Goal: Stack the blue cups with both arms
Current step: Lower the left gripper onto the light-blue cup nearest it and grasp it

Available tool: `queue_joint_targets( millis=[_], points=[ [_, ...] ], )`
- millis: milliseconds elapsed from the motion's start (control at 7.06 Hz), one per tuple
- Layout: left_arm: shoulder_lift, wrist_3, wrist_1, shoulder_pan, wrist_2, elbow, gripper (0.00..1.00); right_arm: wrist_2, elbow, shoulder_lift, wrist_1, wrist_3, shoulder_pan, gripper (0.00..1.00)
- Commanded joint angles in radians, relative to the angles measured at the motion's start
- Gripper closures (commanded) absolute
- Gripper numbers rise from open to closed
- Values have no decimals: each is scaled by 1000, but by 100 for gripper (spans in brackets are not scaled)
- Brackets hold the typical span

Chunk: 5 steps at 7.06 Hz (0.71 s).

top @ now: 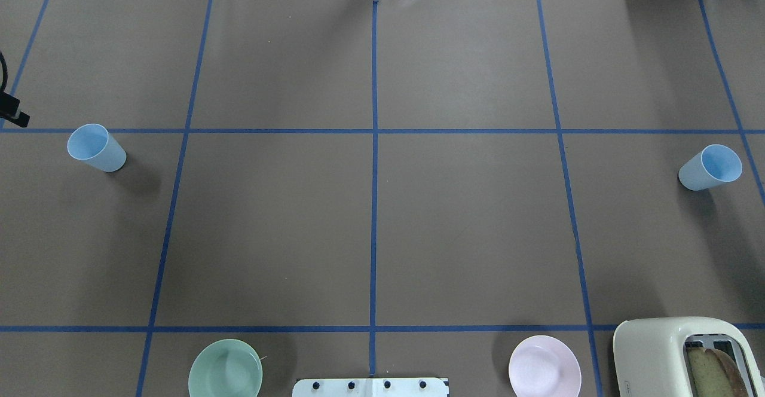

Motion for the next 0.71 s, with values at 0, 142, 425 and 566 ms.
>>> queue_joint_targets(
  millis=[0, 142, 425, 566],
  points=[
    [-46, -25, -52, 32, 38, 82, 2, -4, -1, -52, 91, 1, -48, 0],
    [-63, -49, -57, 35, 38, 96, 2, -14, -2, -54, 91, -6, -64, 0],
    [-74, -65, -60, 61, 38, 110, 2, -44, -4, -46, 109, -14, -79, 1],
    [-94, -65, -60, 63, 38, 136, 4, -85, -5, -36, 107, -11, -102, 1]
  ],
)
